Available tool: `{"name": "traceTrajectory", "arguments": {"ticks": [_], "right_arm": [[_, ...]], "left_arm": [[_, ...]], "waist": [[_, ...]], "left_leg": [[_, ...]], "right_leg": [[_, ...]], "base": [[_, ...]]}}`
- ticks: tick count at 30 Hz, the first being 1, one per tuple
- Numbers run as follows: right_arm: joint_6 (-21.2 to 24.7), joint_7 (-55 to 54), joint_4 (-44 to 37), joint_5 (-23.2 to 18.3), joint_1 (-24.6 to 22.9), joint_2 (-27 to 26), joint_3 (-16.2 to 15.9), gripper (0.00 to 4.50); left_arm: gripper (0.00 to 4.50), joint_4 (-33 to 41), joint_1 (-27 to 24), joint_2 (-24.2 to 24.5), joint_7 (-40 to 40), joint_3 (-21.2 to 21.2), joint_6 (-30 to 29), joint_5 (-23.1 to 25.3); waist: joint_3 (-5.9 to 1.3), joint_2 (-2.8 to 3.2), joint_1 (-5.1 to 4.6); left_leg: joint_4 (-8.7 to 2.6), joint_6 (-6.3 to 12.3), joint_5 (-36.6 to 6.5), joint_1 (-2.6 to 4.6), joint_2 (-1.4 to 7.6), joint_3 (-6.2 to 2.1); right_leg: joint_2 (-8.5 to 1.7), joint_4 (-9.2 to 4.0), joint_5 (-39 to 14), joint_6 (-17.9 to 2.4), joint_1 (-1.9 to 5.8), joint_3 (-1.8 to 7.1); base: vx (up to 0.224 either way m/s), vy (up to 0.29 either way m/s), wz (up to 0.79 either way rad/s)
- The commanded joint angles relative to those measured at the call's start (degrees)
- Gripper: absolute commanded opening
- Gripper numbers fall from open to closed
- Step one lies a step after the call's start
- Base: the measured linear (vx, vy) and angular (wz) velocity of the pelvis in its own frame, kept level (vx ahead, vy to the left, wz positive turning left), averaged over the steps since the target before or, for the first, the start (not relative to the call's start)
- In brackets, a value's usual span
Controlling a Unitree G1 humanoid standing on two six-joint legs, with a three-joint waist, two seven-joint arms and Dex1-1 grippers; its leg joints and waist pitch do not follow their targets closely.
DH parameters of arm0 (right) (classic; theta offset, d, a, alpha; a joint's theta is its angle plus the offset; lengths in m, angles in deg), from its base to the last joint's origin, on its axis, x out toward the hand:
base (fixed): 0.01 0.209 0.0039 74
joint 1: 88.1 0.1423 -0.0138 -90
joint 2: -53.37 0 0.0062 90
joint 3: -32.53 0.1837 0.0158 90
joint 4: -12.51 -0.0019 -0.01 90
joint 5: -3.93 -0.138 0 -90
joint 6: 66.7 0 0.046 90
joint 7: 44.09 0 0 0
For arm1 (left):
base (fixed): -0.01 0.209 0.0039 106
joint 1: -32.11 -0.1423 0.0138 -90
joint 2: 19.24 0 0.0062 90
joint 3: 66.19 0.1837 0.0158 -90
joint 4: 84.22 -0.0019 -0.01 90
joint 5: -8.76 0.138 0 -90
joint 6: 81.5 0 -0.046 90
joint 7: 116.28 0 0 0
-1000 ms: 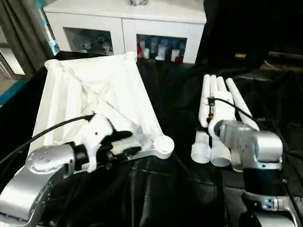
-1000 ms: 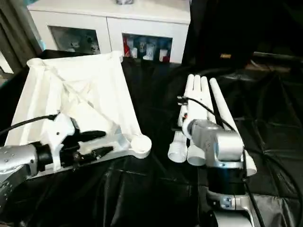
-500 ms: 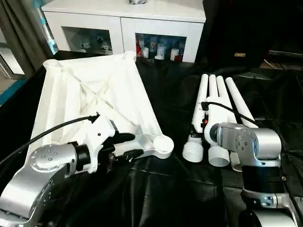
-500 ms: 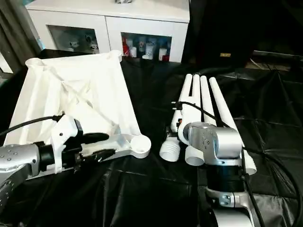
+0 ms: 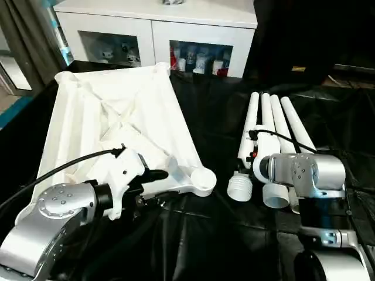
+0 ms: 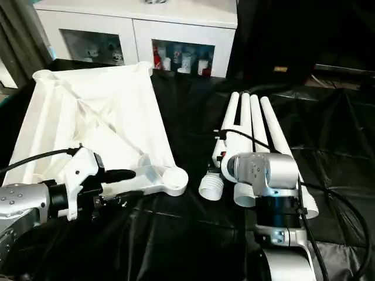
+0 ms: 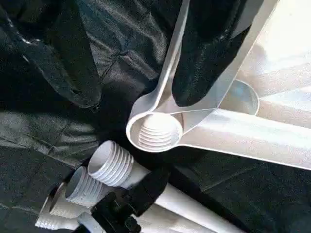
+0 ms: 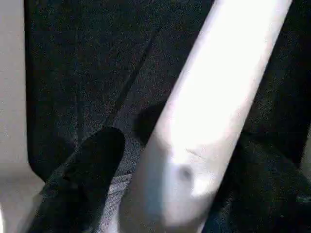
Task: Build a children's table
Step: Pick table leg
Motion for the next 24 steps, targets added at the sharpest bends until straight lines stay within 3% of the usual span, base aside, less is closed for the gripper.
{"name": "traceTrajectory", "arguments": {"ticks": [1, 6, 15, 21, 24], "right_arm": [[0.61, -0.42, 0.72, -0.77, 0.61, -0.03, 0.86, 3.19], [-0.68, -1.91, 2.79, -0.13, 1.41, -0.98, 4.1, 2.8], [0.67, -2.96, 2.02, 0.23, 0.81, -1.28, 5.5, 2.1], [0.8, -3.63, 1.81, 0.32, 0.77, -1.46, 6.5, 1.88], [-0.15, -3.9, 1.68, -0.63, 1.22, -2.39, 8.63, 1.86]], "left_arm": [[3.2, 1.32, 0.14, 0.58, 0.48, 0.49, 0.61, 0.51], [3.58, 0.88, -0.04, 0.66, 0.66, 1.25, 1.18, 0.59], [4.35, -0.71, 1.31, -2.5, 4.14, 0.83, 2.24, 0.53], [4.5, -1.04, 2.24, -2.5, 3.83, 1.39, 2.06, 0.15], [4.5, -3.11, 3.67, -5.02, 6.24, 0.27, 3.43, 0.1]], "waist": [[-3.41, 0.01, 0.1], [-3.31, 0.0, 0.04], [-3.45, 0.15, -0.06], [-3.6, 0.27, -0.02], [-3.61, 0.44, 0.0]], "left_leg": [[-4.99, -1.93, -7.52, 0.44, 1.9, -0.43], [-5.05, -2.13, -8.3, 0.51, 1.89, -0.43], [-4.93, -2.15, -7.53, 0.51, 1.86, -0.36], [-4.89, -2.23, -7.41, 0.52, 1.83, -0.4], [-4.88, -2.48, -7.89, 0.59, 1.82, -0.34]], "right_leg": [[-3.45, -3.69, -13.61, -9.14, 2.8, 2.71], [-3.42, -3.8, -15.15, -8.69, 2.61, 2.7], [-3.27, -3.75, -13.69, -8.71, 2.68, 2.67], [-3.27, -3.68, -12.88, -9.02, 2.8, 2.6], [-3.21, -3.8, -12.99, -9.14, 2.74, 2.63]], "base": [[0.0, 0.0, 0.0], [0.0, 0.0, 0.0], [0.0, 0.0, 0.0], [0.0, 0.0, 0.0], [0.0, 0.0, 0.0]]}}
